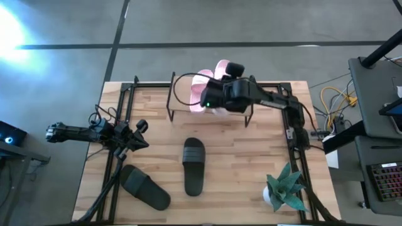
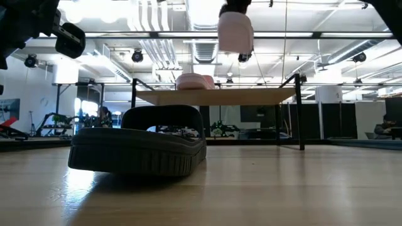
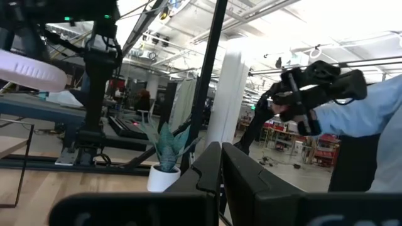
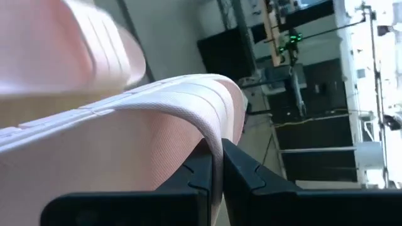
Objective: Pick and place slides into the shelf
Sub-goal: Put the pink slide on the shelf
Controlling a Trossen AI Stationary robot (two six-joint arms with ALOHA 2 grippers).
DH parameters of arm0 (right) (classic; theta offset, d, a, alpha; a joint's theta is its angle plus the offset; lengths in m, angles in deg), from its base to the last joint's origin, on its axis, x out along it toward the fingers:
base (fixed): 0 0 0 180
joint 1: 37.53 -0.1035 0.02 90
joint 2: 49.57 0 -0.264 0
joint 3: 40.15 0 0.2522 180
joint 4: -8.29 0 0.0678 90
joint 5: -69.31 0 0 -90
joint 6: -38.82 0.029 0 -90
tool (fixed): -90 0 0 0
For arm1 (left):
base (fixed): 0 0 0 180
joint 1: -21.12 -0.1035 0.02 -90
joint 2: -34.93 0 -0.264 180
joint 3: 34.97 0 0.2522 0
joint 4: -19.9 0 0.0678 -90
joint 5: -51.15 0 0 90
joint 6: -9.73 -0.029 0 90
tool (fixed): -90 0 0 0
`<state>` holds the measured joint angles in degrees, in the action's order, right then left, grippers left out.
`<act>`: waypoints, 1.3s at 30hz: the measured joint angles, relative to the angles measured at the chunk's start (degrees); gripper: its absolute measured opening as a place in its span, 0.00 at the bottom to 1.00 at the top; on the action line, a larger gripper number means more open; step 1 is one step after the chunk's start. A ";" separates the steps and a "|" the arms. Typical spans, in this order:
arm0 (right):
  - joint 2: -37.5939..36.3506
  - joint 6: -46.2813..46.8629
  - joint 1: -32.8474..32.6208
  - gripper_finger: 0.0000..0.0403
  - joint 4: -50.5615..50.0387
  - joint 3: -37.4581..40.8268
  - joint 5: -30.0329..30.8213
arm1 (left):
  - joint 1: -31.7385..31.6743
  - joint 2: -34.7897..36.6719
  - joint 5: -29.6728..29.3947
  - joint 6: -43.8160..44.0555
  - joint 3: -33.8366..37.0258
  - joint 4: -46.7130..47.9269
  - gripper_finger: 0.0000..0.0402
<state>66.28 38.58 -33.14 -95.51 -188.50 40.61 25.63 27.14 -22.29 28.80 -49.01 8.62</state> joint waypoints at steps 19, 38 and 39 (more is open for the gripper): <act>0.62 -17.19 7.58 0.03 17.58 16.25 -4.69 | 0.00 -0.02 0.00 0.00 0.00 0.01 0.00; -0.22 -23.86 10.09 0.03 25.78 21.38 -9.26 | -0.02 -0.04 0.00 0.00 0.00 0.00 0.00; -0.22 -23.84 10.25 0.03 25.76 21.84 -9.38 | -0.02 -0.04 0.00 0.00 0.00 0.00 0.00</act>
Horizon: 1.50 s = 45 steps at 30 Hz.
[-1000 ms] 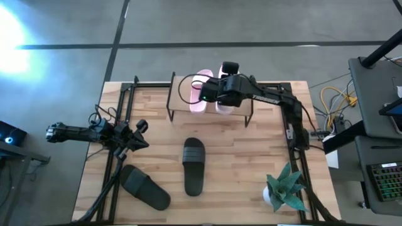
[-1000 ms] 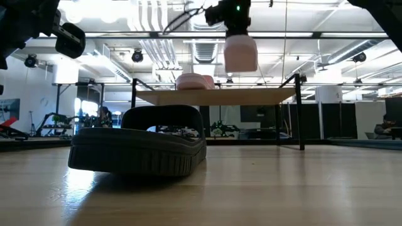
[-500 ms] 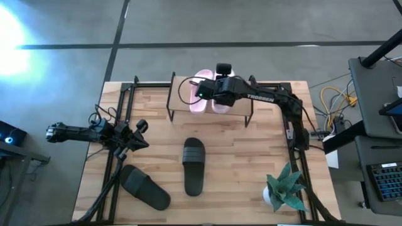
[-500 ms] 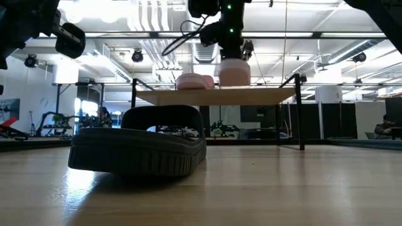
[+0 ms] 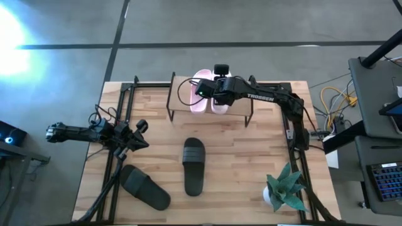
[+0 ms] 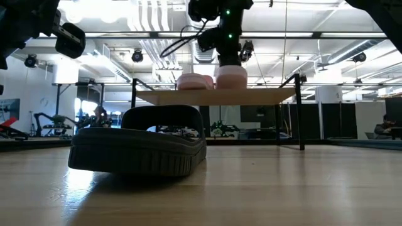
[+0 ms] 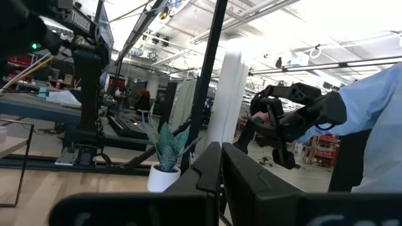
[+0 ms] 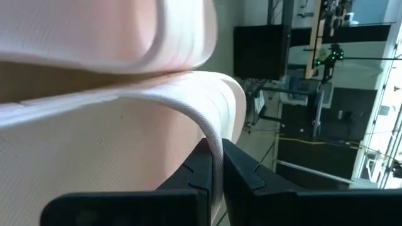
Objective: Pick and place slides into the shelf
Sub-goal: Put the pink slide on the shelf
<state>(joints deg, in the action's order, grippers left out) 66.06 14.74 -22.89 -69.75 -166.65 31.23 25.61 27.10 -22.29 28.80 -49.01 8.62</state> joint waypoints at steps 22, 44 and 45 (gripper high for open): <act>-0.26 7.58 -0.33 0.04 -0.07 2.06 -7.84 | 0.01 0.00 -0.01 0.00 0.00 0.00 0.00; -1.51 16.63 -1.71 0.41 -10.59 -0.42 -13.47 | 0.00 0.01 0.00 0.00 0.00 0.00 0.00; -1.74 16.72 -1.85 0.41 -10.60 -0.42 -13.52 | 0.02 0.00 0.00 0.00 0.00 0.01 0.00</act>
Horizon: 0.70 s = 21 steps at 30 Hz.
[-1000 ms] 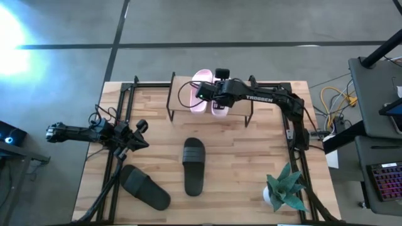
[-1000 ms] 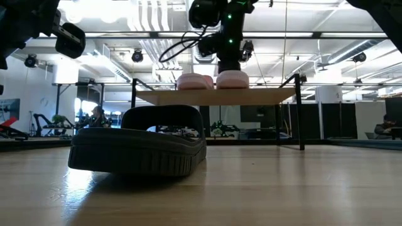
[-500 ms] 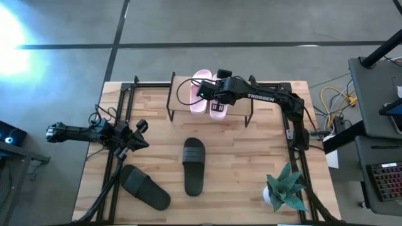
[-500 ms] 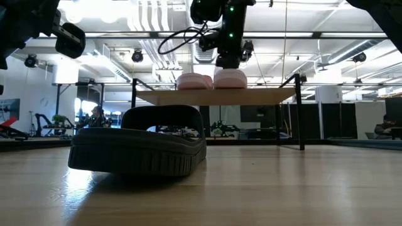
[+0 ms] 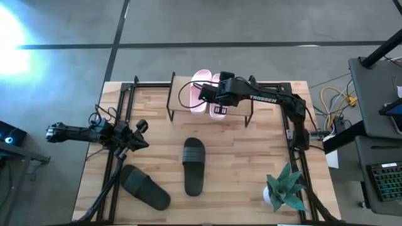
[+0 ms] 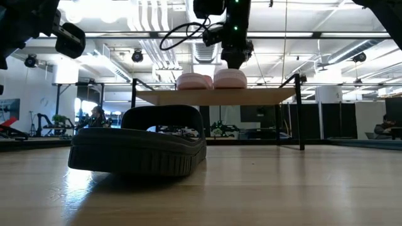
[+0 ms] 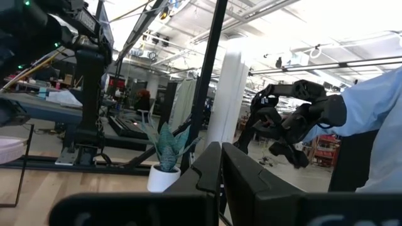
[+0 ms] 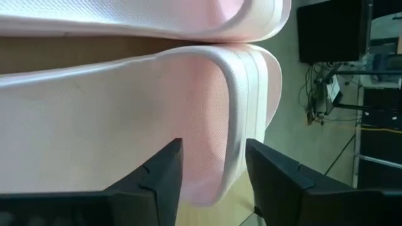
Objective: Pick and place slides into the shelf
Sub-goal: Put the pink slide on the shelf
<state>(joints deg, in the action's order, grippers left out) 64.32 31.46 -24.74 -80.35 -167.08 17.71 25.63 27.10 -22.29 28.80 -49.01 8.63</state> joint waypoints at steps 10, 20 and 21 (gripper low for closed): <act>-2.07 3.94 0.15 0.41 -1.28 0.00 0.00 | 0.00 0.02 0.00 0.00 0.00 -0.01 0.00; 0.16 3.33 1.08 0.40 -0.93 0.35 -4.48 | -0.01 0.00 0.00 0.00 0.00 0.00 0.00; 0.38 3.40 1.31 0.39 -0.87 0.35 -3.59 | -0.02 0.00 0.00 0.00 0.00 0.01 0.00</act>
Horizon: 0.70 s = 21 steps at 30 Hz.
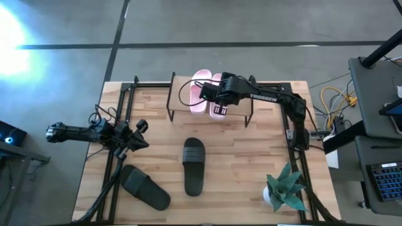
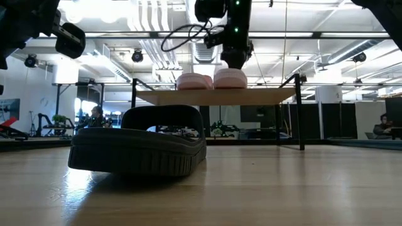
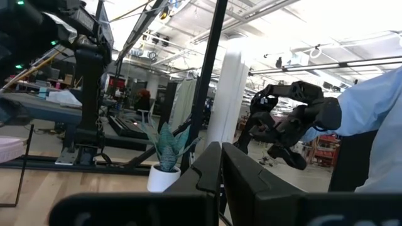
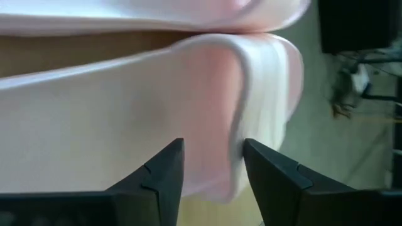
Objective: Pick and place slides into the shelf
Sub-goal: Put the pink slide on the shelf
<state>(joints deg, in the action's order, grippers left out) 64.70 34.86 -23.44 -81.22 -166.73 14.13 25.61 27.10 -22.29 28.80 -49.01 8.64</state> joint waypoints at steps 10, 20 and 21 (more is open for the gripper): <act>0.71 0.39 2.28 0.35 1.25 0.02 7.92 | 0.01 0.01 0.00 0.00 0.00 -0.02 0.00; 0.71 1.19 2.92 0.38 4.85 0.02 8.37 | 0.01 0.00 0.00 0.00 0.00 0.00 0.00; 0.71 1.58 2.94 0.38 5.43 0.02 8.71 | 0.00 0.00 0.00 0.00 0.00 0.00 0.00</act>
<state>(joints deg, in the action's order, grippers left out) 65.41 36.44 -20.50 -75.79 -166.70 22.84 25.61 27.10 -22.29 28.80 -49.01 8.64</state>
